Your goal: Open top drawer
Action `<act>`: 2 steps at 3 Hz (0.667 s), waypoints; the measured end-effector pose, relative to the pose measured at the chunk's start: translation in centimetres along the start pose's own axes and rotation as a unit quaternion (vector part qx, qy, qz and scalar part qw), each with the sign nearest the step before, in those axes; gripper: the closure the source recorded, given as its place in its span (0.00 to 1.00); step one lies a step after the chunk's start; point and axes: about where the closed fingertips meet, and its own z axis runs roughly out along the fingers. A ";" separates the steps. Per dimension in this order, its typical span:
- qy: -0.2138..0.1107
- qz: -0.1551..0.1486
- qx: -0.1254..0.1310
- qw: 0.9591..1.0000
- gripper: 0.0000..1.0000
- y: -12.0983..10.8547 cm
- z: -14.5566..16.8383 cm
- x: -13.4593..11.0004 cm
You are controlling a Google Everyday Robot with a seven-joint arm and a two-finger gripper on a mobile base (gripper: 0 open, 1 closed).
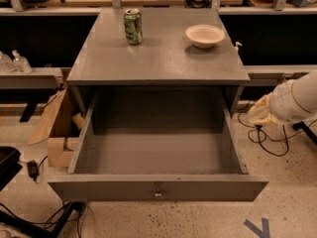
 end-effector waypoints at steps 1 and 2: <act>0.002 -0.002 -0.001 1.000 0.74 0.2 0.0 -0.2; 0.002 -0.003 -0.002 1.000 0.51 0.2 0.0 -0.4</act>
Offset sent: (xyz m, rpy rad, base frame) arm -0.0016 0.0020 0.0005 -0.0052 0.0010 0.0026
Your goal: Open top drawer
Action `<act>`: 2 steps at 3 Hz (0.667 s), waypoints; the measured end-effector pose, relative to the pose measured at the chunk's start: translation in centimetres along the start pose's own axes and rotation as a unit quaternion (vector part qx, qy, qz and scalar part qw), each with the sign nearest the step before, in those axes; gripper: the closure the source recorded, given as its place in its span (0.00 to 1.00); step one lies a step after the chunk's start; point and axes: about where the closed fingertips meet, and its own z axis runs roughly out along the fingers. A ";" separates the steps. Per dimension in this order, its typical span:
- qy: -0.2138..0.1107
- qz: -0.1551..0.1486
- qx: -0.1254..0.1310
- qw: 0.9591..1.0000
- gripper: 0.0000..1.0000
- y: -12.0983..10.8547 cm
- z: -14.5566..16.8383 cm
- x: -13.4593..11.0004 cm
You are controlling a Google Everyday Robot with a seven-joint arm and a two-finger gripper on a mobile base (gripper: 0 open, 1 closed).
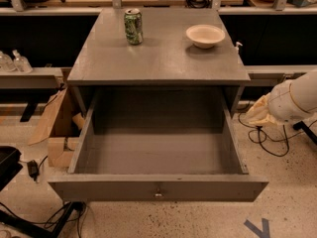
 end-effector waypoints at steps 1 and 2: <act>-0.001 -0.001 0.000 1.000 0.20 0.0 0.0 -0.2; -0.001 -0.002 0.000 1.000 0.00 0.0 0.0 -0.3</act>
Offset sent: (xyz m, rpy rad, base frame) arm -0.0003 0.0011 0.0005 0.0000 -0.0005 0.0019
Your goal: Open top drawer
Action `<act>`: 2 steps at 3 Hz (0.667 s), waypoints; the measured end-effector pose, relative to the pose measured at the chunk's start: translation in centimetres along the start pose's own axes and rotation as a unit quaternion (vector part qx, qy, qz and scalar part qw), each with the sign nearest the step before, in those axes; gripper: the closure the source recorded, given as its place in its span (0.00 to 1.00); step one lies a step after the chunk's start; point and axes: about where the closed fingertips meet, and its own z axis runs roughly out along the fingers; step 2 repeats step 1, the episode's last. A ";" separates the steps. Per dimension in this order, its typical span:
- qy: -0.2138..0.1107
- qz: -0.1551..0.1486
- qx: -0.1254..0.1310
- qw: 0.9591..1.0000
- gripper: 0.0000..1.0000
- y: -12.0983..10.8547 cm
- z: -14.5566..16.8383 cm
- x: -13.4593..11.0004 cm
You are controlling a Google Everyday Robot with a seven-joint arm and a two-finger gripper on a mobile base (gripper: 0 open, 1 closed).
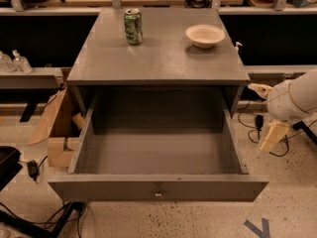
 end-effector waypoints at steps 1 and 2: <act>0.000 0.000 0.000 1.000 0.00 0.0 0.0 0.0; 0.000 0.000 0.000 1.000 0.00 0.0 0.0 0.0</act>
Offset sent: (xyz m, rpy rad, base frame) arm 0.0000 0.0000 0.0000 0.0000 0.0000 0.0000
